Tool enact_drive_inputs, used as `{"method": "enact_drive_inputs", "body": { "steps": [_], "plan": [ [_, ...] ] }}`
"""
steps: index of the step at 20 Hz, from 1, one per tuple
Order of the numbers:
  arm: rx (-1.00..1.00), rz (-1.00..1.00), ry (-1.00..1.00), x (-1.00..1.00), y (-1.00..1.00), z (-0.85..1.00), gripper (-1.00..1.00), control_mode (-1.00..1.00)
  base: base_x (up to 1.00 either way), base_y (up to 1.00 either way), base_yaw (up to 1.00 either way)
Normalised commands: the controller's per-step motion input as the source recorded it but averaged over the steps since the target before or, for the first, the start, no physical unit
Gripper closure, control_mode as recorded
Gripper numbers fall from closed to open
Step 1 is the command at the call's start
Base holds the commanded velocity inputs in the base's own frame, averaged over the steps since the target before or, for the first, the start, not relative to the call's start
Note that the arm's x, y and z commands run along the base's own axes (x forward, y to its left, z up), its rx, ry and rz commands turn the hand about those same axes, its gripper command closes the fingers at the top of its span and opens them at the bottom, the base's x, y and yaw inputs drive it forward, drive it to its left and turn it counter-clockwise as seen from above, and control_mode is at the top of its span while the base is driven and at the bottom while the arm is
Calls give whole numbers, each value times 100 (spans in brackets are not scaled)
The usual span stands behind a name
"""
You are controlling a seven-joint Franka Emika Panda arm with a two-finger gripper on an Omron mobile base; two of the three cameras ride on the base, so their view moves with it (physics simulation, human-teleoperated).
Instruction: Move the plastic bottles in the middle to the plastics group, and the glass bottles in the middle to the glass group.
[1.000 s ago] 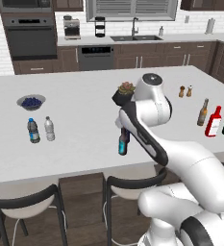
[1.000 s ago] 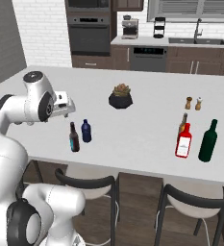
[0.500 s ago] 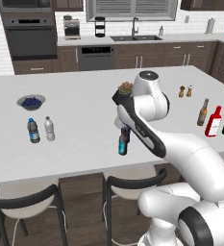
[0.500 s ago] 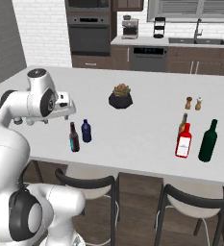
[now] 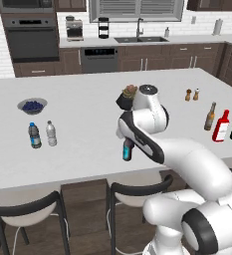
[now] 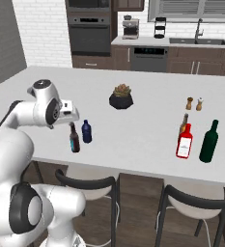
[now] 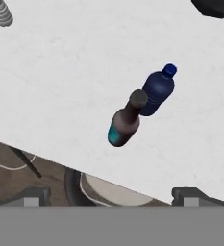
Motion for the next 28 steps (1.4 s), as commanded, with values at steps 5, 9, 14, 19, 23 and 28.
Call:
{"method": "enact_drive_inputs", "body": {
  "steps": [5, 9, 14, 19, 23, 28],
  "plan": [
    [1, -10, -3, 39, 0, -10, -100, -100, 0, 0, 0],
    [8, -8, 0, 27, 0, 0, -100, -100, 0, 0, 0],
    [3, -2, 0, 6, 0, -26, -100, -100, 0, 0, 0],
    [0, -2, -1, 15, 0, -48, -100, -100, 0, 0, 0],
    [0, -1, -1, 24, 0, -26, -100, -100, 0, 0, 0],
    [1, -4, 0, 24, -2, 0, -100, -100, 0, 0, 0]
  ]
}}
